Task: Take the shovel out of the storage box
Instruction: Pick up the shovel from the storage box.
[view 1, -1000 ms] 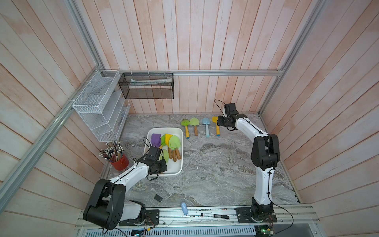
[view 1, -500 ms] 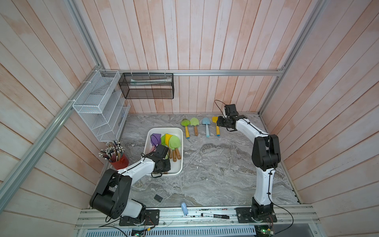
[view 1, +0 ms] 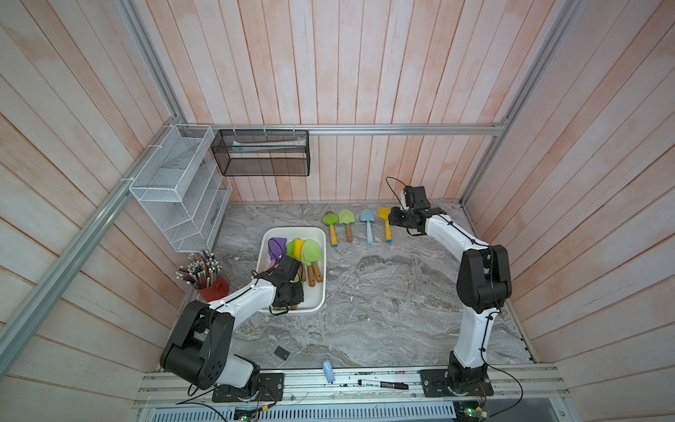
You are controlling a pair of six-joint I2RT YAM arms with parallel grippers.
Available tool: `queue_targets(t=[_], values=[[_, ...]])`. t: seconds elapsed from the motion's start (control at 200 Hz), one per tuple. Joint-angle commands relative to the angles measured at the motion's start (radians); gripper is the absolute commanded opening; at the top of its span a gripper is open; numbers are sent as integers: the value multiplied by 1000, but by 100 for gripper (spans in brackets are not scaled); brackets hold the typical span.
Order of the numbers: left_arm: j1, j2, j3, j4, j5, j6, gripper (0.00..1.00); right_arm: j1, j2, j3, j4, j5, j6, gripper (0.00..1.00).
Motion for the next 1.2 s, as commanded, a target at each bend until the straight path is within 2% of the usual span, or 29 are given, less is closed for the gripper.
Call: queue_targets(t=[0.0,0.355,0.7,0.81,0.945,1.075,1.195], values=[[-4,-48,52,-69,-10,3,16,11,-54,-30,19,1,12,51],[-4,-141,115,-177,-25,5,16,18,-110,-68,23,-2,12,51],[10,-220,177,-189,23,-8,16,64,-157,-80,29,-33,30,51],[51,-245,170,-107,133,-16,16,87,-189,-113,66,-108,65,51],[138,-272,121,56,359,-64,16,114,-234,-184,164,-275,138,51],[200,-271,81,205,528,-122,16,140,-265,-285,350,-488,259,52],[258,-262,32,358,674,-199,16,164,-269,-370,537,-630,379,52]])
